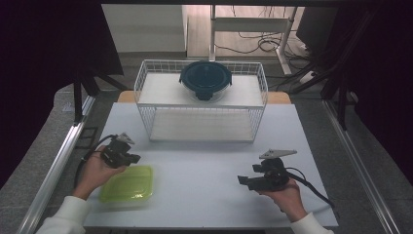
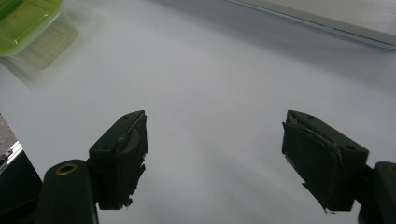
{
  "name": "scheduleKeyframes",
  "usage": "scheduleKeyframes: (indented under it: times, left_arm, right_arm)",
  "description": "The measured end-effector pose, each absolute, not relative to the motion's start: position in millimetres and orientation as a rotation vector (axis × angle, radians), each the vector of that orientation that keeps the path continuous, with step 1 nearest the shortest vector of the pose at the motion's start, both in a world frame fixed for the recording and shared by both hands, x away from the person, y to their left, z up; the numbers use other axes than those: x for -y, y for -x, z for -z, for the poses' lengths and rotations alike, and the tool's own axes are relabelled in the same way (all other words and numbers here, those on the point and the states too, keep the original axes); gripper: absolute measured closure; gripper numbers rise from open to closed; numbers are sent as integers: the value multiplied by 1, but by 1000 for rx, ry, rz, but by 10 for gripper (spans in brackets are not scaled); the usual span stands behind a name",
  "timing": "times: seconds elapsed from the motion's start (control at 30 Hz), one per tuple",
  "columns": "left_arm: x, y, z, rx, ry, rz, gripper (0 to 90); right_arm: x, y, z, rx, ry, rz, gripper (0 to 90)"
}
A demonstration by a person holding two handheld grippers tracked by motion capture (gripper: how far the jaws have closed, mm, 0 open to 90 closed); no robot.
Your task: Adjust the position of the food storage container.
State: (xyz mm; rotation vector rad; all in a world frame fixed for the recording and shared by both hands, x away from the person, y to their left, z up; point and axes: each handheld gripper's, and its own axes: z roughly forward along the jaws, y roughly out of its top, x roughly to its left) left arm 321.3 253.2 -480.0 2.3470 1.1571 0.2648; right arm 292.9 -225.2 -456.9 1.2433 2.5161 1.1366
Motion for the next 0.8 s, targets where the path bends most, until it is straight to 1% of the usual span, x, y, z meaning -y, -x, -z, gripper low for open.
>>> scheduleKeyframes:
  times: [0.07, 0.1, 0.13, 0.17, 0.2, 0.23, 0.33, 0.4, 0.43, 0.53, 0.63, 0.73, 0.8]
  left_arm:
    - [-265, -315, 472, -1215, -2273, -293, 900]
    - [-278, -304, 463, -1271, -2221, -332, 900]
    - [-278, -304, 463, -1271, -2221, -332, 900]
    - [-291, -290, 455, -1335, -2162, -363, 900]
    - [-291, -290, 455, -1335, -2162, -363, 900]
    - [-298, -281, 452, -1379, -2124, -386, 900]
    - [-313, -261, 449, -1452, -2051, -396, 900]
    - [-320, -247, 453, -1523, -2043, -410, 900]
    - [-320, -247, 453, -1523, -2043, -410, 900]
    - [-327, -235, 463, -1607, -2034, -403, 900]
    - [-329, -224, 478, -1678, -2046, -354, 900]
    - [-331, -219, 486, -1703, -2046, -336, 900]
    - [-334, -216, 494, -1729, -2029, -293, 900]
  right_arm:
    - [225, -293, 456, -2515, -1248, -1143, 221]
    - [226, -293, 456, -2512, -1251, -1147, 221]
    - [226, -293, 456, -2512, -1251, -1147, 221]
    - [226, -293, 456, -2512, -1256, -1152, 221]
    - [226, -293, 456, -2512, -1256, -1152, 221]
    - [226, -293, 456, -2513, -1259, -1153, 221]
    - [226, -294, 455, -2514, -1265, -1162, 221]
    - [226, -294, 455, -2511, -1268, -1170, 221]
    - [226, -295, 454, -2511, -1270, -1170, 221]
    - [226, -295, 454, -2511, -1274, -1180, 221]
    - [226, -296, 454, -2515, -1272, -1177, 221]
    - [226, -296, 454, -2515, -1272, -1172, 221]
    - [226, -296, 455, -2516, -1271, -1172, 221]
